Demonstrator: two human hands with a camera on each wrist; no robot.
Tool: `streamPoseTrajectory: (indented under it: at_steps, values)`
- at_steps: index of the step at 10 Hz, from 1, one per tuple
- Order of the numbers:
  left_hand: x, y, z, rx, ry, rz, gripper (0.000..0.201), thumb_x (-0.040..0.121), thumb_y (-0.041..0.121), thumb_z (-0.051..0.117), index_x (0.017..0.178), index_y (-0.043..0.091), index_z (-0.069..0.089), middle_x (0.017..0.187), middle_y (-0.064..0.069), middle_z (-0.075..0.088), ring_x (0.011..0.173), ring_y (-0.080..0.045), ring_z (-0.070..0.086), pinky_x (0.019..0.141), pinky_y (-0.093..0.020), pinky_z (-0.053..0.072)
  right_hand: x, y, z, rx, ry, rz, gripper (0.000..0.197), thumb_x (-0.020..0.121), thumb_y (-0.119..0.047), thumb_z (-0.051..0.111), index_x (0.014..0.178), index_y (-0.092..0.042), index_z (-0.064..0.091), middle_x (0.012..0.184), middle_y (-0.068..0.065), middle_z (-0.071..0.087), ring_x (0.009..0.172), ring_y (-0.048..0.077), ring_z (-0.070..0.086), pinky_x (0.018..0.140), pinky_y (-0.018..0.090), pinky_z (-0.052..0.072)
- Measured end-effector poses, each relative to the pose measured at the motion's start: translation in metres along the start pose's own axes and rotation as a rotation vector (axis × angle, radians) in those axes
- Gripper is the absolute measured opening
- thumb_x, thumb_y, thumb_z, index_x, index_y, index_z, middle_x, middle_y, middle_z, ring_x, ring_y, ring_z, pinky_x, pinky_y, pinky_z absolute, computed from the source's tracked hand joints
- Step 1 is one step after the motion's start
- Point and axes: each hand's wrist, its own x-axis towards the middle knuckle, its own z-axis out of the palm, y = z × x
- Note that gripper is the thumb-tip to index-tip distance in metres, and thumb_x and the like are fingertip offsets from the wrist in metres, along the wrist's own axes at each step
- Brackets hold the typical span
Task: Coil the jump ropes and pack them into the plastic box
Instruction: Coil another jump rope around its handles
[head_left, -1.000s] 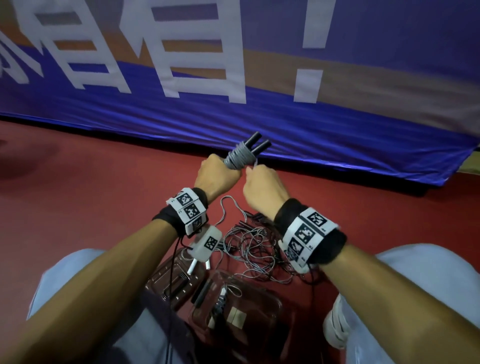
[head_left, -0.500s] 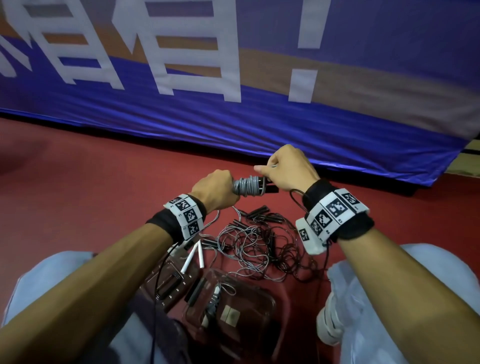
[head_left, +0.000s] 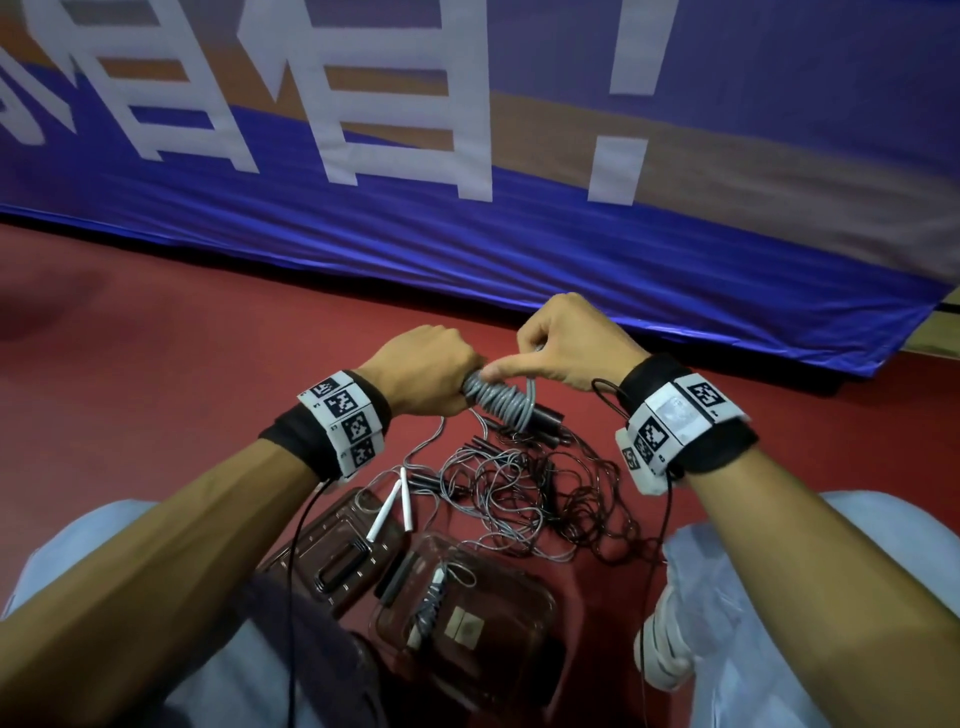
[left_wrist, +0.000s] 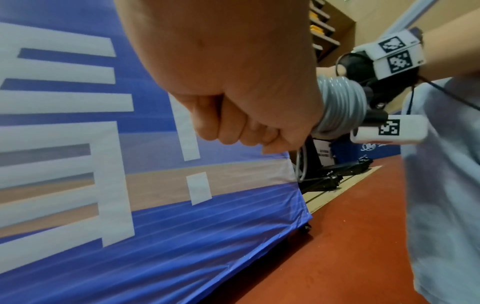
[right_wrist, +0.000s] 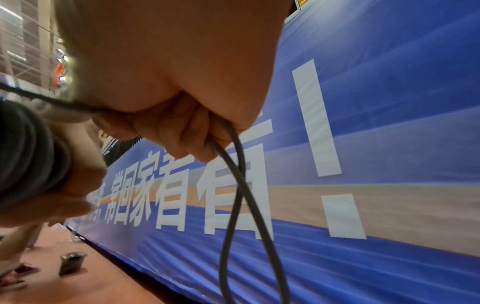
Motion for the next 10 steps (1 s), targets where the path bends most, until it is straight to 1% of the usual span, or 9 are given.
streamPoseTrajectory:
  at_steps: [1,2,3,5,6,7,8,9,10]
  values:
    - [-0.005,0.005,-0.005,-0.098,0.071,0.039,0.017,0.08,0.03,0.064,0.074,0.015,0.058,0.059,-0.009,0.059,0.054,-0.038,0.055,0.052,-0.034,0.041,0.0,-0.01,0.002,0.139,0.049,-0.069,0.069,0.074,-0.063,0.081,0.05,-0.009,0.045,0.046,0.001,0.038,0.045,0.016,0.031,0.051,0.032,0.032]
    - [-0.01,0.011,-0.011,-0.223,0.114,0.093,0.011,0.075,0.029,0.06,0.069,0.022,0.053,0.059,-0.003,0.056,0.052,-0.034,0.052,0.051,-0.031,0.04,-0.001,-0.022,0.001,0.253,0.103,-0.129,0.062,0.08,-0.056,0.078,0.058,-0.004,0.051,0.048,0.003,0.04,0.044,0.013,0.033,0.047,0.027,0.031]
    - [-0.014,0.023,-0.018,-0.374,0.182,0.123,0.014,0.071,0.036,0.05,0.062,0.024,0.05,0.053,0.003,0.055,0.047,-0.027,0.048,0.048,-0.029,0.042,0.0,-0.028,0.001,0.361,0.206,-0.167,0.067,0.092,-0.047,0.07,0.057,0.003,0.043,0.049,0.007,0.033,0.044,0.014,0.028,0.046,0.025,0.027]
    - [-0.015,0.04,-0.032,-0.496,0.373,0.009,0.015,0.072,0.035,0.053,0.062,0.027,0.045,0.05,0.002,0.055,0.043,-0.023,0.046,0.046,-0.029,0.041,0.0,-0.036,0.01,0.671,0.329,-0.103,0.07,0.105,-0.036,0.056,0.053,0.008,0.037,0.048,0.011,0.032,0.045,0.023,0.025,0.05,0.037,0.023]
    - [-0.014,0.043,-0.039,-0.545,0.459,-0.073,0.014,0.072,0.023,0.063,0.063,0.021,0.052,0.051,0.0,0.056,0.043,-0.022,0.047,0.046,-0.028,0.04,0.007,-0.041,0.018,0.808,0.368,-0.012,0.062,0.106,-0.036,0.053,0.055,-0.004,0.04,0.051,0.008,0.033,0.047,0.021,0.029,0.051,0.034,0.028]
    - [-0.009,0.049,-0.044,-0.67,0.531,-0.145,0.016,0.077,0.016,0.065,0.064,0.012,0.058,0.05,0.003,0.056,0.041,-0.012,0.049,0.046,-0.022,0.035,0.018,-0.031,0.031,0.92,0.433,0.148,0.039,0.107,-0.015,0.051,0.069,-0.02,0.044,0.044,-0.014,0.048,0.043,0.001,0.047,0.052,0.013,0.038]
    - [-0.001,0.049,-0.049,-0.879,0.559,-0.26,0.027,0.08,0.016,0.067,0.056,0.008,0.055,0.045,-0.001,0.053,0.04,-0.007,0.043,0.042,-0.025,0.035,0.01,-0.03,0.043,0.97,0.375,0.311,0.044,0.107,0.004,0.038,0.083,-0.033,0.036,0.043,-0.042,0.047,0.052,-0.025,0.051,0.06,0.003,0.044]
    - [0.008,0.045,-0.052,-1.191,0.535,-0.38,0.033,0.075,0.015,0.076,0.056,0.005,0.052,0.048,-0.006,0.053,0.042,-0.009,0.045,0.041,-0.024,0.036,0.019,-0.026,0.052,1.123,0.471,0.422,0.039,0.107,0.0,0.039,0.079,-0.027,0.043,0.039,-0.025,0.051,0.039,-0.009,0.052,0.048,0.013,0.041]
    - [0.017,0.042,-0.048,-1.314,0.534,-0.487,0.044,0.078,0.014,0.08,0.051,0.019,0.046,0.046,0.009,0.04,0.041,-0.004,0.032,0.042,-0.02,0.028,0.015,-0.041,0.068,1.796,0.274,0.3,0.043,0.103,0.004,0.027,0.066,-0.006,0.048,0.037,-0.002,0.037,0.033,-0.002,0.044,0.037,0.026,0.033]
